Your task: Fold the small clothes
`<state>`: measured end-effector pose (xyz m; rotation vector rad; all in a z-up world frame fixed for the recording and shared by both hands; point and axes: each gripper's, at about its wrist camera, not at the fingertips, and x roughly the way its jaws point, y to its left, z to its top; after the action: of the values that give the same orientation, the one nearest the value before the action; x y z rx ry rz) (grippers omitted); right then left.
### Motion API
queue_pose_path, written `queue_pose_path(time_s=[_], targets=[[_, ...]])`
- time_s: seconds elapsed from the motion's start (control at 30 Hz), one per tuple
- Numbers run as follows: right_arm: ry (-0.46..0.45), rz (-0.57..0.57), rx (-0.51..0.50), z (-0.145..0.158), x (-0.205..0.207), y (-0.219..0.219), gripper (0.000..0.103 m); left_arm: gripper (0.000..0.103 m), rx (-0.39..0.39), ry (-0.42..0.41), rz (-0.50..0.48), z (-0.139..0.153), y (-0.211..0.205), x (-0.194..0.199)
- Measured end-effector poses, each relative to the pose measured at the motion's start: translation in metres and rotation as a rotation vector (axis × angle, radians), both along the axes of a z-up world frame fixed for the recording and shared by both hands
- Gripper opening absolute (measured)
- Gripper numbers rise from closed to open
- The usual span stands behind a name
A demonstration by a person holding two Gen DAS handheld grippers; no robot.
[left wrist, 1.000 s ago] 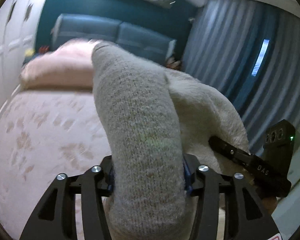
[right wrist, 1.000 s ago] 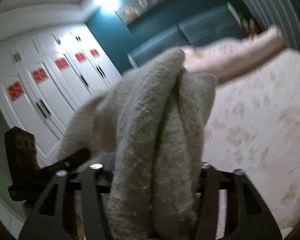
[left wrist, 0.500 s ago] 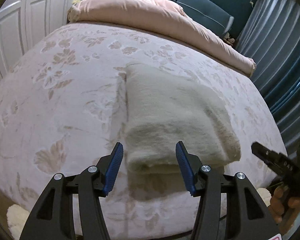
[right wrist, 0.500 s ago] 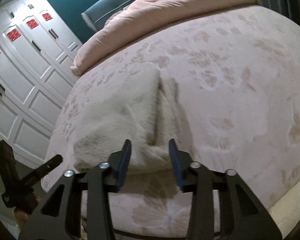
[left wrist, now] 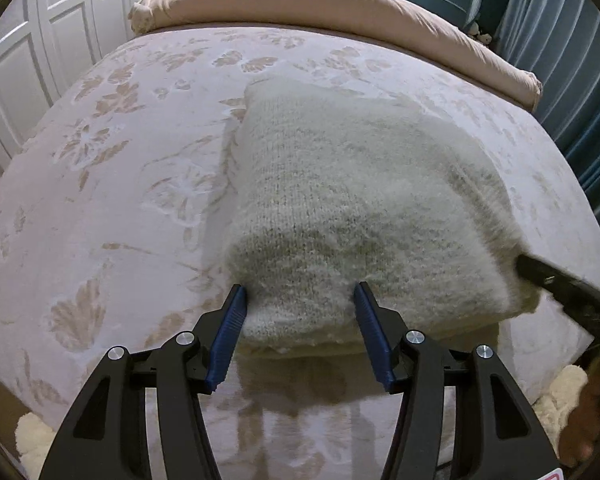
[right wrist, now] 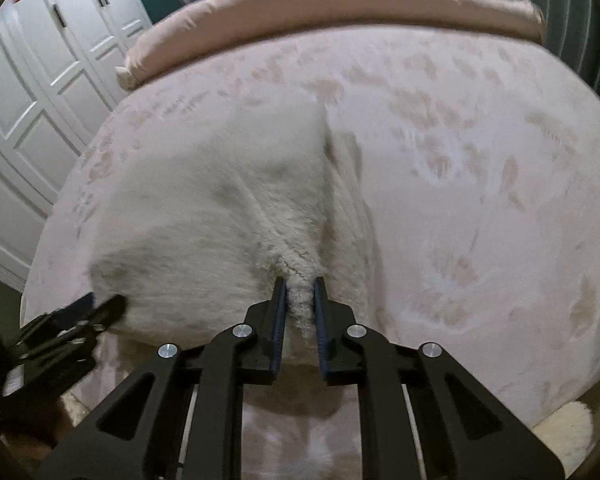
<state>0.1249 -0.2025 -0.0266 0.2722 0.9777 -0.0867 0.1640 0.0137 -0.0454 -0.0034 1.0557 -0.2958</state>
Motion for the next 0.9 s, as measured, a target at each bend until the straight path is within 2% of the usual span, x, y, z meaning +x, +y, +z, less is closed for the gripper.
queue_pose_path(time_s=[0.03, 0.1, 0.17, 0.33, 0.43, 0.5, 0.53, 0.63, 0.73, 0.9], targets=[[0.002, 0.005, -0.020, -0.001, 0.000, 0.002, 0.013, 0.055, 0.002, 0.000, 0.002, 0.000, 0.000, 0.000], [0.060, 0.012, -0.092, -0.021, 0.008, 0.004, 0.014, 0.056, 0.012, -0.001, 0.004, -0.002, -0.001, 0.000], [0.116, 0.016, -0.068, -0.044, 0.014, 0.001, 0.016, 0.057, 0.030, -0.001, 0.000, -0.002, -0.005, -0.002], [0.027, -0.012, -0.050, -0.008, -0.007, 0.004, 0.016, 0.057, 0.072, -0.017, 0.006, 0.005, -0.007, -0.013], [0.004, -0.028, -0.078, 0.003, -0.027, 0.009, 0.024, 0.057, 0.065, -0.016, 0.031, 0.008, -0.005, -0.020], [-0.003, -0.045, -0.113, 0.003, -0.041, 0.013, 0.032, 0.059, 0.070, -0.017, 0.045, 0.009, -0.006, -0.026], [-0.009, -0.059, -0.127, 0.003, -0.047, 0.015, 0.039, 0.064, 0.076, -0.020, 0.050, 0.010, -0.007, -0.029], [-0.002, -0.077, -0.133, -0.003, -0.058, 0.021, 0.048, 0.069, 0.107, -0.040, 0.071, 0.011, -0.012, -0.042], [0.018, -0.079, -0.136, -0.013, -0.069, 0.027, 0.049, 0.075, 0.129, -0.039, 0.072, 0.007, -0.018, -0.055], [0.025, -0.078, -0.145, -0.024, -0.083, 0.034, 0.052, 0.075, 0.153, -0.049, 0.077, -0.002, -0.023, -0.071]])
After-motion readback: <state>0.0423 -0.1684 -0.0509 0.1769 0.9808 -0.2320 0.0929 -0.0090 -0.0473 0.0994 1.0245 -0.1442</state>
